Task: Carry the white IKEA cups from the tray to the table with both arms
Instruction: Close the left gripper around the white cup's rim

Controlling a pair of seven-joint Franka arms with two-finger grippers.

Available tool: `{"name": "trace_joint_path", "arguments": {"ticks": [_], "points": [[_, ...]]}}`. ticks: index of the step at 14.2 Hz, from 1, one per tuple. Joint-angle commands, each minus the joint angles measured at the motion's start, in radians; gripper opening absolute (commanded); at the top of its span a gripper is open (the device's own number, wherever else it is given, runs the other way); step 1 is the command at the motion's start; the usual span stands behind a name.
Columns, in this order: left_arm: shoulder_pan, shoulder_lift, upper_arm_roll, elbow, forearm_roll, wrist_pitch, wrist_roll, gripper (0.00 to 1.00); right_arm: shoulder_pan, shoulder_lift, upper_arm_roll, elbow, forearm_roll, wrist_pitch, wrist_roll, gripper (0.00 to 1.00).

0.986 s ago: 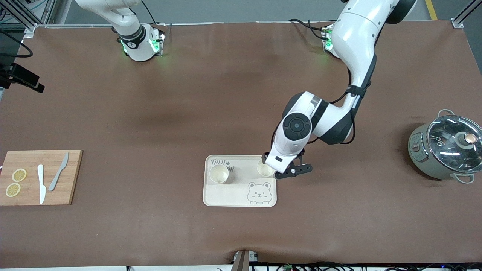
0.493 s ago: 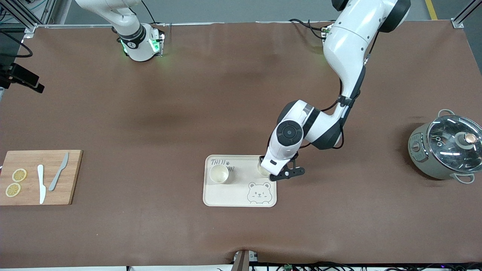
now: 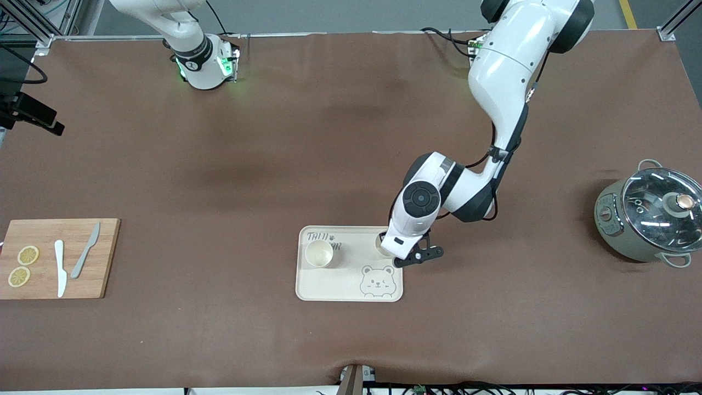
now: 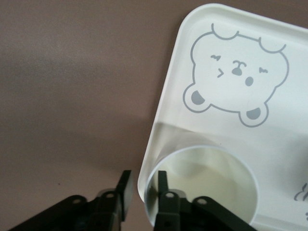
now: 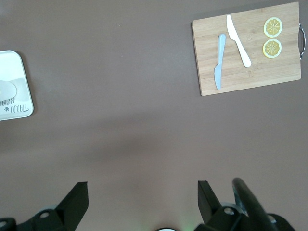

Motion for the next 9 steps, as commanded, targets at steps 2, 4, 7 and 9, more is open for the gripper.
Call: {"name": "trace_joint_path", "arguments": {"ticks": [2, 4, 7, 9], "points": [[-0.005, 0.000, 0.009, 0.020, 0.026, 0.000, -0.011, 0.00, 0.003, -0.003, -0.002, 0.011, -0.014, -0.004, 0.013, 1.00], [-0.005, -0.017, 0.020, 0.021, 0.028, 0.000, -0.016, 0.00, 0.003, -0.003, -0.002, 0.011, -0.014, -0.004, 0.013, 1.00], [0.003, -0.060, 0.023, 0.021, 0.029, -0.003, -0.016, 0.00, 0.002, -0.003, -0.002, 0.011, -0.014, -0.004, 0.013, 1.00], [0.027, -0.088, 0.023, 0.020, 0.031, -0.009, -0.011, 0.00, 0.002, -0.001, -0.002, 0.011, -0.014, -0.004, 0.013, 1.00]]}}
